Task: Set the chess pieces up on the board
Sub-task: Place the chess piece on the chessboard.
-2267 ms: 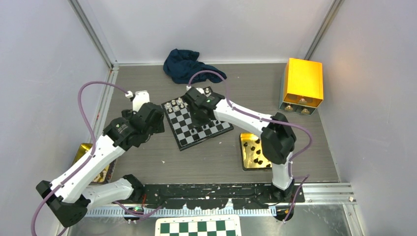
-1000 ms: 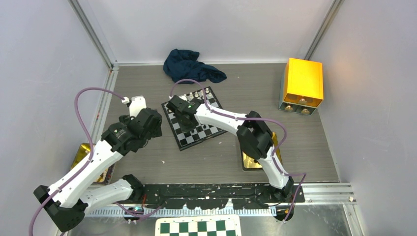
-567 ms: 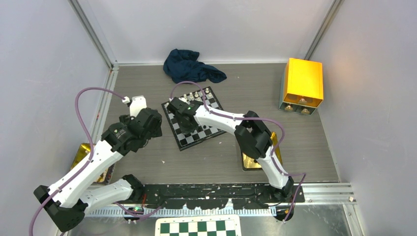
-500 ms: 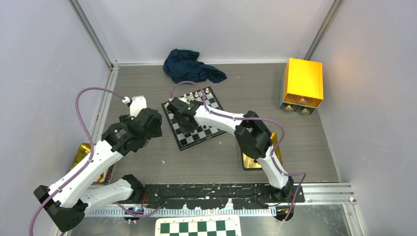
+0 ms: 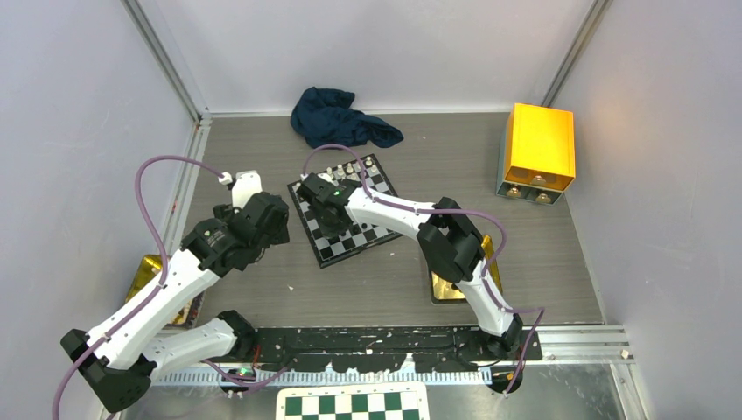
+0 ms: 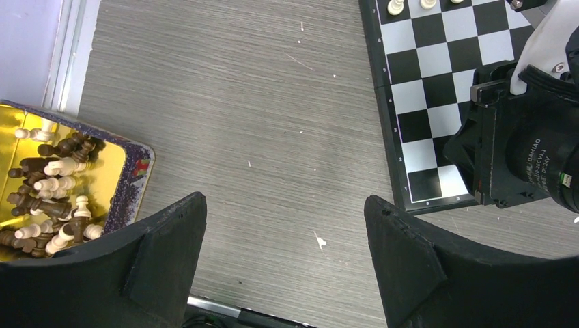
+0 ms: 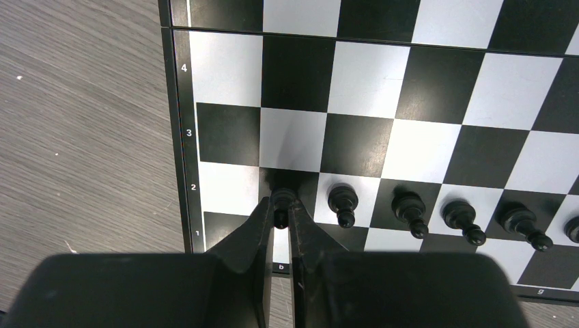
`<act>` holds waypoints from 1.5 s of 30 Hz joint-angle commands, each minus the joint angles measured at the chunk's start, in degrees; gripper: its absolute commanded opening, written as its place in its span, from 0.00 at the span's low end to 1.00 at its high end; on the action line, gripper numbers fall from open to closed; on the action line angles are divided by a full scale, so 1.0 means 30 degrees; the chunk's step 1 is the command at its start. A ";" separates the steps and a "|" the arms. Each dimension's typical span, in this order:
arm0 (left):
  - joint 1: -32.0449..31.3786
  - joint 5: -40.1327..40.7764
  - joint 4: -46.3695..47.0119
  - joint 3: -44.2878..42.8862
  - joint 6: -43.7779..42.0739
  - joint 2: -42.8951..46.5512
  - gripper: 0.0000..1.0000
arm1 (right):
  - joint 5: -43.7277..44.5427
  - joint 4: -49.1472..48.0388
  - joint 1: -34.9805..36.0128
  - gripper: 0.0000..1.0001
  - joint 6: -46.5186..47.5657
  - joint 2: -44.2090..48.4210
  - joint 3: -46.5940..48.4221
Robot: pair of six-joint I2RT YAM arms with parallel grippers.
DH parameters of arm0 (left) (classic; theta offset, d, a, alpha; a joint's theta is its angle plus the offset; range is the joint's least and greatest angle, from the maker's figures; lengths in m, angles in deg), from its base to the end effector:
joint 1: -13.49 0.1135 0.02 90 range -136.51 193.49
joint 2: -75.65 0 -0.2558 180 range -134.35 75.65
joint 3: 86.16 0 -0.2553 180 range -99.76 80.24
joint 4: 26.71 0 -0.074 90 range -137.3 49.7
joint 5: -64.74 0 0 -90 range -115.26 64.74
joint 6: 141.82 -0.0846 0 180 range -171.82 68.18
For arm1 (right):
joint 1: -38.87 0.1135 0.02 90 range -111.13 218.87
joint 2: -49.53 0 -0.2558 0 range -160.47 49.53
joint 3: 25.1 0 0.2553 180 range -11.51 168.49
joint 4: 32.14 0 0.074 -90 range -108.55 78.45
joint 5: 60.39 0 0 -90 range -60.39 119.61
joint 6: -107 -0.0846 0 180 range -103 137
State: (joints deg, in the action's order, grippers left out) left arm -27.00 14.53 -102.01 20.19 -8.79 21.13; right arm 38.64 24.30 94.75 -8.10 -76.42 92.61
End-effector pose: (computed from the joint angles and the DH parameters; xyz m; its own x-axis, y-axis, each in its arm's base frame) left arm 0.1797 -0.0823 0.2900 -0.6174 -0.1624 -0.7697 -0.2645 0.9644 0.0087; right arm 0.2860 0.3984 0.1416 -0.7900 -0.4191 -0.4475 -0.4912 0.8694 0.0529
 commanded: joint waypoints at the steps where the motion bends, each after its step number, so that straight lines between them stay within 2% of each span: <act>1: 0.0075 0.0240 0.0735 0.0012 -0.0162 -0.0019 0.86 | 0.0122 -0.0544 0.0113 0.01 0.0286 0.0001 -0.0125; 7: 0.0078 0.0180 0.0766 0.0089 -0.0162 -0.0045 0.86 | 0.0071 -0.0587 0.0122 0.02 0.0261 0.0038 -0.0335; 13: 0.0079 0.0125 0.0781 0.0081 -0.0162 -0.0078 0.86 | 0.0115 -0.0602 0.0127 0.19 0.0310 0.0172 -0.0500; 18: 0.0064 0.0048 0.0796 0.0048 -0.0162 -0.0137 0.86 | 0.0181 -0.0602 0.0129 0.27 0.0356 0.0303 -0.0543; 45: 0.0077 -0.0139 0.0733 -0.0209 -0.0104 -0.0071 0.86 | 0.0679 -0.0190 0.0124 0.30 0.0633 0.1706 0.0101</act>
State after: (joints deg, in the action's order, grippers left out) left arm -26.97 13.66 -101.38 20.56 -8.82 20.58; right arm 39.21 23.56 94.79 -7.03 -76.18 91.10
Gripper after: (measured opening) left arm 0.860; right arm 0.301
